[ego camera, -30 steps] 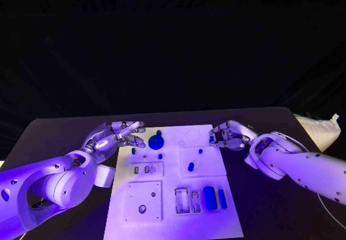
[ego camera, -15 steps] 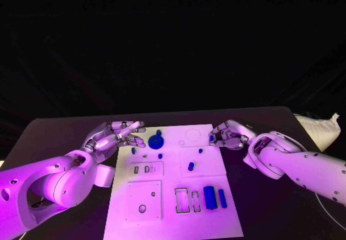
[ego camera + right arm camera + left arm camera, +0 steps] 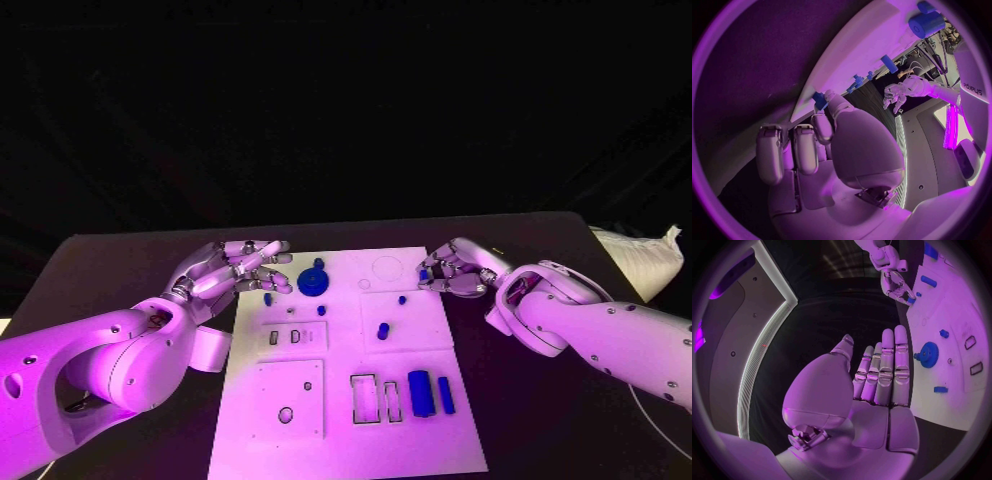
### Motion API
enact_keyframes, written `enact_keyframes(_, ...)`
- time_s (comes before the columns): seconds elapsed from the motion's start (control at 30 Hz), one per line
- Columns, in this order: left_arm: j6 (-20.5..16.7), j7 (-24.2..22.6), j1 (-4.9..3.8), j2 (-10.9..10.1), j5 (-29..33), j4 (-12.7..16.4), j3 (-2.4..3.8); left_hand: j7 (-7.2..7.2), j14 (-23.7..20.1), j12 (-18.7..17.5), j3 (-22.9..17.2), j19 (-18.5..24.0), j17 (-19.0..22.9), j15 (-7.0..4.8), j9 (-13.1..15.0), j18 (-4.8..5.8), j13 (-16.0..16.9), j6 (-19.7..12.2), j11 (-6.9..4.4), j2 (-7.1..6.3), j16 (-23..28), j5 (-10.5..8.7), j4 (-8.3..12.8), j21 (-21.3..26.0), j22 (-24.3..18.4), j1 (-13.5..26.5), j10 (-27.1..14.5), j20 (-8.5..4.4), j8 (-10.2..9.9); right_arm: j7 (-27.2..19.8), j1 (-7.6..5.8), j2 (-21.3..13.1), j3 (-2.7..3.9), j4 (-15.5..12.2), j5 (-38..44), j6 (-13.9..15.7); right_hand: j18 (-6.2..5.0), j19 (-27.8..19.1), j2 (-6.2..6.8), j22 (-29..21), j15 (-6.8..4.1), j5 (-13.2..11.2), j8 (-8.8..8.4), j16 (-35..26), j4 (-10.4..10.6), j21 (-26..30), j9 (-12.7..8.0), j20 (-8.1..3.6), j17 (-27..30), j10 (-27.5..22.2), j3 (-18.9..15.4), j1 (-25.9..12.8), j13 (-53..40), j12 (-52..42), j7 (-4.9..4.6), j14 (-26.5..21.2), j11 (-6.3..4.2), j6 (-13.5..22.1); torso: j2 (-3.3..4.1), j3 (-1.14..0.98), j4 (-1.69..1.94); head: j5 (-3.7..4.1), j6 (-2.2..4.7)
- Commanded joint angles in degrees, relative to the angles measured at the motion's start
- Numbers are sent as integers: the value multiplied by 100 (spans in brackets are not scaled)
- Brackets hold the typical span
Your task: Assemble the parts on the task board
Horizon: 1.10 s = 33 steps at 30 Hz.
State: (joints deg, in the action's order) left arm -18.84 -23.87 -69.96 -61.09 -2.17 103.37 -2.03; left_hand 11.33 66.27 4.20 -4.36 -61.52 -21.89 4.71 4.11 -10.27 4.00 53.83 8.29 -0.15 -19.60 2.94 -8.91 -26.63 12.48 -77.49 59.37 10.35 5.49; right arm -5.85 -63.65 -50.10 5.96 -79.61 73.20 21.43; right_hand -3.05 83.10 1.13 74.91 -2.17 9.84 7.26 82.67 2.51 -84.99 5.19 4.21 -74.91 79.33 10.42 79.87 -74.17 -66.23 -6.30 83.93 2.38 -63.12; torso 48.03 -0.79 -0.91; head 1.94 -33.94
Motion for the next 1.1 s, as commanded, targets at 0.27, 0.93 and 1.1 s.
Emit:
enact_keyframes(0.27, 116, -28, -1, -10, 4, 10, 2, 5, -34, -23, 0, 36, -5, -6, -7, -5, -1, 53, 13, 57, -28, -11, 34, -35, 7, -1, 21, 6, -38, 70, -2, 31, 27, -121, 45, 232, 49, -2, -180, 380, -73, -50, 63, 40, -63, -21, 76, -60, -532, 61, 153, 91, 19, 31, 62, 402, -146, -125, -2, 3, -1, -36, -20)
enact_keyframes(0.93, 120, -45, -3, -26, 7, -93, 2, 7, -40, -29, -2, 43, -26, -7, -8, -5, -2, 57, 13, 71, -28, -11, 51, -43, 11, -12, 24, 6, -48, 587, -251, 680, 26, -1121, 223, 217, 44, -20, -177, 354, -72, -145, 37, 2, -12, -6, 93, -69, -495, 20, 201, -114, 97, 168, 60, 391, -141, -119, -8, 31, 17, -275, -119)
enact_keyframes(1.1, 119, -70, -4, -19, 47, -196, 2, 7, -40, -29, -2, 43, -26, -7, -8, -5, -2, 57, 13, 71, -28, -11, 51, -43, 11, -12, 24, 6, -48, 700, -166, 1032, -61, -1144, 788, 266, 44, -20, -186, 354, -74, -158, 38, 1, -19, -6, 96, -70, -495, 23, 217, -110, 94, 165, 66, 391, -145, -123, 0, 8, 13, -366, -171)
